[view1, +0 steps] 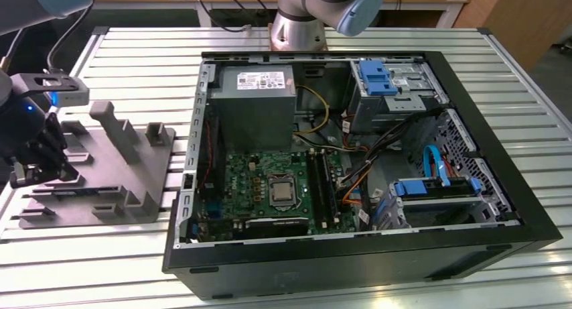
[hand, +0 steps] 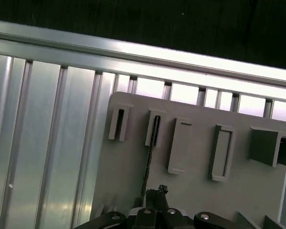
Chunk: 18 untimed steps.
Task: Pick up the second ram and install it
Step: 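Pick up the second ram and move it above second insertion slot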
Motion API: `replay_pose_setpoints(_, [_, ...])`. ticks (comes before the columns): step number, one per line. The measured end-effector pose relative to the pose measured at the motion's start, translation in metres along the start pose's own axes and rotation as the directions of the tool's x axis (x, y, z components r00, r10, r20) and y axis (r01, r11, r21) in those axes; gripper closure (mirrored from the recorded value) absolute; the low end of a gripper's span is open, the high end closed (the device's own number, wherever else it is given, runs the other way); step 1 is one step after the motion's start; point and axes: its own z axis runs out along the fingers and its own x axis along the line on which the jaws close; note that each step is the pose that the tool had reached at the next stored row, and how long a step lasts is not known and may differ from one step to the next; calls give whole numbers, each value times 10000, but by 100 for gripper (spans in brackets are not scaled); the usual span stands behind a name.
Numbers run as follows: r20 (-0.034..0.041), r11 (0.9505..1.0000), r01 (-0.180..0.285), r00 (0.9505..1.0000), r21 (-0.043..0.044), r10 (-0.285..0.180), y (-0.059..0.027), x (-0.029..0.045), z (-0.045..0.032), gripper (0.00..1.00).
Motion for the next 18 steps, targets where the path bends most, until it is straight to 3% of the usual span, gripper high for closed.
replay_pose_setpoints(4, [-14, 9974, -719, 9974, 22, 719, 1, 0, 14, 90])
replay_pose_setpoints(9, [-53, 9873, -1586, 9873, 50, 1586, 2, 0, 37, 90])
replay_pose_setpoints(15, [-183, 9718, -2358, 9716, 100, 2359, 2, 1, 56, 90])
replay_pose_setpoints(18, [-185, 9707, -2400, 9706, 97, 2401, 2, 1, 57, 90])
